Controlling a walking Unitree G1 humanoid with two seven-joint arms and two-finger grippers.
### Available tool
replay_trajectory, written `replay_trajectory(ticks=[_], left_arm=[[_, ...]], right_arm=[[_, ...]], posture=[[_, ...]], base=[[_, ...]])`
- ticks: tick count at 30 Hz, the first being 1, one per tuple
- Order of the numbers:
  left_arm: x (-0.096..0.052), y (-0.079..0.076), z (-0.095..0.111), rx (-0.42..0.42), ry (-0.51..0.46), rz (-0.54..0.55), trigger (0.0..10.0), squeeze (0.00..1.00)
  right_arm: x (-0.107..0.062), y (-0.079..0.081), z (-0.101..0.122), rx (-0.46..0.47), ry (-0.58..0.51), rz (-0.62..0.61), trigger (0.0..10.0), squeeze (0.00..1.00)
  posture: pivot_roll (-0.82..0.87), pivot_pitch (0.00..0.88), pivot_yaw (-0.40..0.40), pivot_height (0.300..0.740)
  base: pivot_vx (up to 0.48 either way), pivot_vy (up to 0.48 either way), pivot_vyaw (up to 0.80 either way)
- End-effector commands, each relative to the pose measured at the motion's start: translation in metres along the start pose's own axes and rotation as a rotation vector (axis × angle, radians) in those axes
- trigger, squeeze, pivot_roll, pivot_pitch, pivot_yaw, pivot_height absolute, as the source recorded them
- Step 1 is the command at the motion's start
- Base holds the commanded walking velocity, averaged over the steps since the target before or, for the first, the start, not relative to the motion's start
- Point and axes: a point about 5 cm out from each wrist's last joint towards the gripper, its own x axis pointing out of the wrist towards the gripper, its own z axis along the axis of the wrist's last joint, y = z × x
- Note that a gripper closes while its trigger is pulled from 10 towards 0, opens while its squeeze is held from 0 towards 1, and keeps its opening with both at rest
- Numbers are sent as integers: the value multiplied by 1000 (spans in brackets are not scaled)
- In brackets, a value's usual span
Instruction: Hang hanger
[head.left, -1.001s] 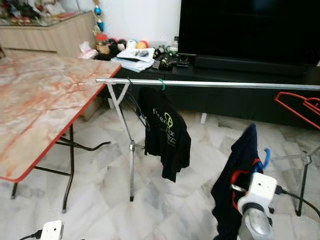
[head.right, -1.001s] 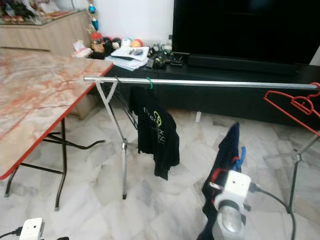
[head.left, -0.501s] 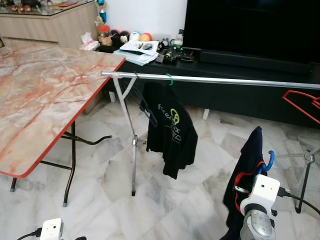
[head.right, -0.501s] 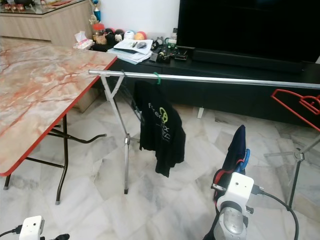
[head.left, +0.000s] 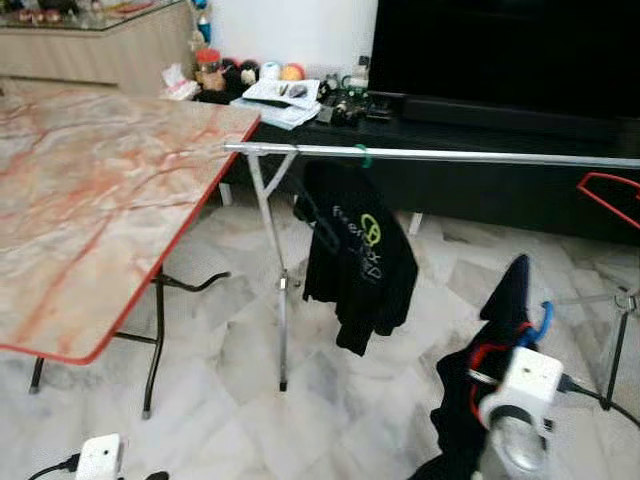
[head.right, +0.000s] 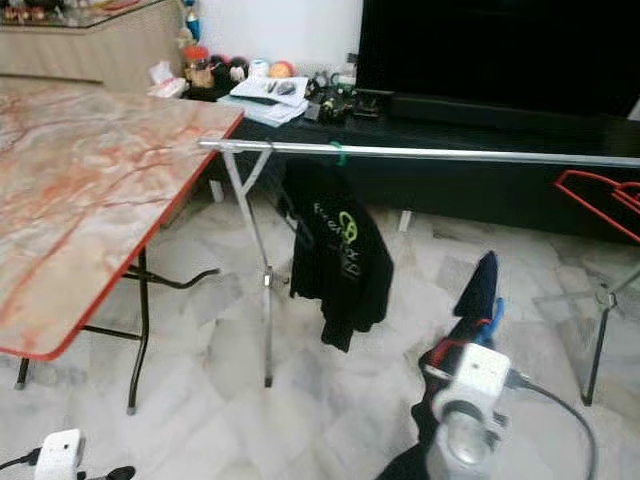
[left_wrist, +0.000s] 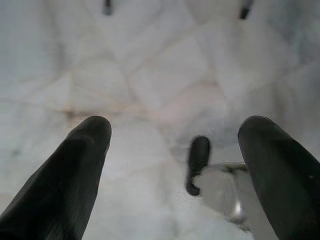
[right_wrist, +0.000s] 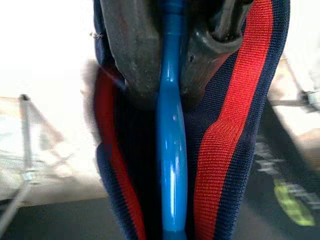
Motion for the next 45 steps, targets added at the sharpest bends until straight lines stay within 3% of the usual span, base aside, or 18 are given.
replay_trajectory(ticks=[1,32,45], left_arm=[[0,-1,-2,-2,9,-3,10000,0],[0,-1,1,10,-1,-19,10000,0],[1,-2,2,10,-3,-21,10000,0]], right_arm=[[3,-7,8,-4,-34,-19,10000,0],[5,-4,9,0,-35,-19,10000,0],[7,-3,9,-1,-34,-27,10000,0]], posture=[[34,74,24,740],[39,70,29,740],[39,58,31,740]], base=[[0,311,0],[0,0,0],[-270,0,0]])
